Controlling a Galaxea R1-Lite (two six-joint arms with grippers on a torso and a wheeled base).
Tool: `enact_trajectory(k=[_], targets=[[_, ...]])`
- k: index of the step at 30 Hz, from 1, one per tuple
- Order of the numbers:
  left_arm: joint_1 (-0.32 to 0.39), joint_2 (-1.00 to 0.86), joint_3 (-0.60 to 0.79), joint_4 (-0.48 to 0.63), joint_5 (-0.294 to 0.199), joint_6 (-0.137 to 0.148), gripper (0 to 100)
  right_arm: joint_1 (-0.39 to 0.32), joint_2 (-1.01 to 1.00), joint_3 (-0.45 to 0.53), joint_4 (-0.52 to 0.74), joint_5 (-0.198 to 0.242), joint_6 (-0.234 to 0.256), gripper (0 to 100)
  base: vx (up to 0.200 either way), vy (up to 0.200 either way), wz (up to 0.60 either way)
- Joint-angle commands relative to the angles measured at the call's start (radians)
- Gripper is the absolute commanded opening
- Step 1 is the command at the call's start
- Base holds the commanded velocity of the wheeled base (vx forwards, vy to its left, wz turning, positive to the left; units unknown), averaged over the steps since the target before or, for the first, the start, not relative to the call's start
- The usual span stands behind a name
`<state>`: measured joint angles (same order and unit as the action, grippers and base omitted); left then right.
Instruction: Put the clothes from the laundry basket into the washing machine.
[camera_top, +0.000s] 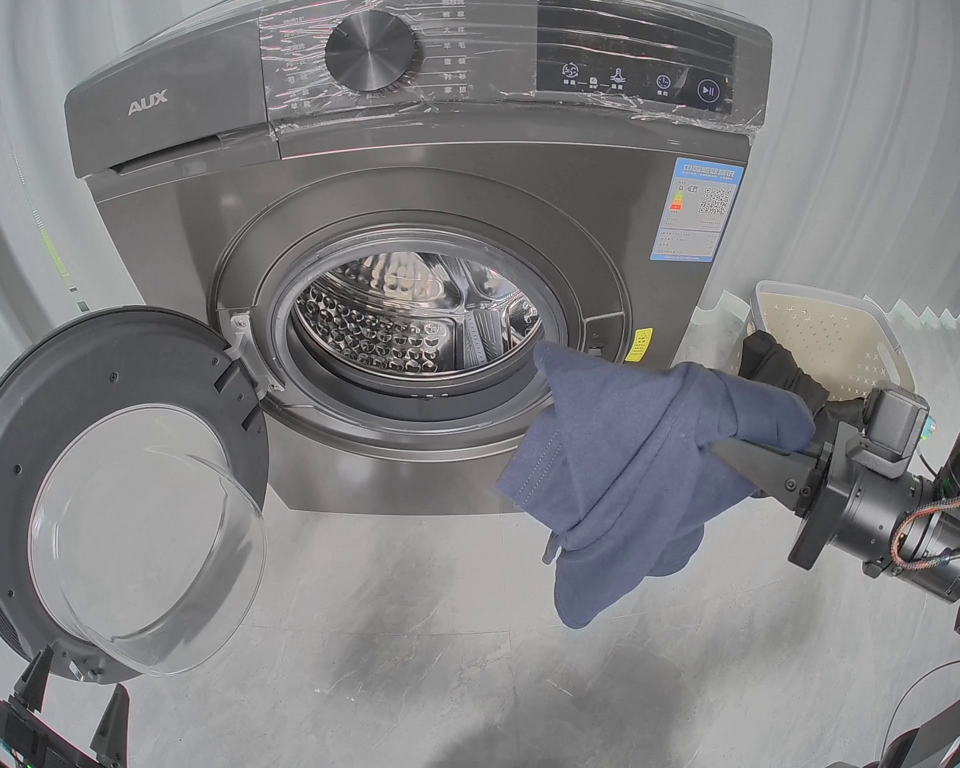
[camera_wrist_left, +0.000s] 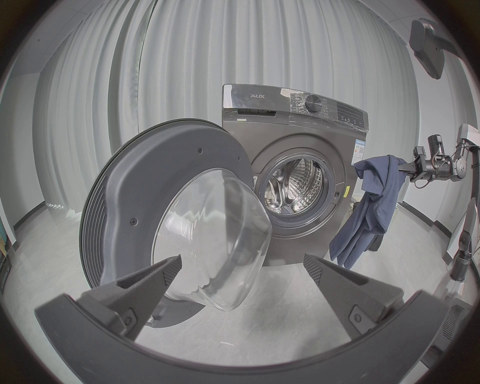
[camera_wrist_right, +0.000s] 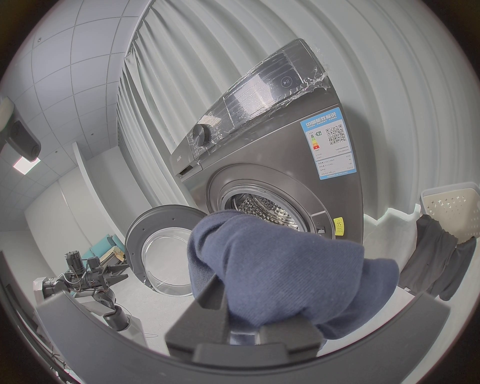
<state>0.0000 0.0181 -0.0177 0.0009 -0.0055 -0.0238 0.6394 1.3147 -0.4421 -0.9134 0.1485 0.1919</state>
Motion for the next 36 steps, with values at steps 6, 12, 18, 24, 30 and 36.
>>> enact_trajectory(k=[6,12,18,24,30,36], targets=[[0.0,-0.017,0.015,0.001,-0.001,-0.001,100,0.002,0.003,0.0,0.001,0.0,0.0,0,0.0,0.067,0.0],[0.002,-0.017,0.016,-0.001,0.001,-0.001,100,0.002,0.003,0.002,0.001,0.0,0.0,0,0.0,0.0,0.0],[0.005,-0.018,0.018,-0.001,0.01,0.028,100,0.014,0.047,0.016,0.001,-0.001,0.001,0,0.0,0.0,0.0],[0.005,-0.018,0.018,-0.002,0.007,0.033,100,0.077,0.155,-0.033,-0.041,-0.027,0.003,0,0.0,0.0,0.0],[0.009,-0.01,-0.001,-0.027,0.002,0.022,100,0.134,0.275,-0.119,-0.148,-0.133,0.015,0,0.0,0.0,0.0],[-0.02,0.183,-0.22,-0.076,-0.165,-0.027,100,0.135,0.373,-0.167,-0.216,-0.13,0.017,0,0.0,0.0,0.0]])
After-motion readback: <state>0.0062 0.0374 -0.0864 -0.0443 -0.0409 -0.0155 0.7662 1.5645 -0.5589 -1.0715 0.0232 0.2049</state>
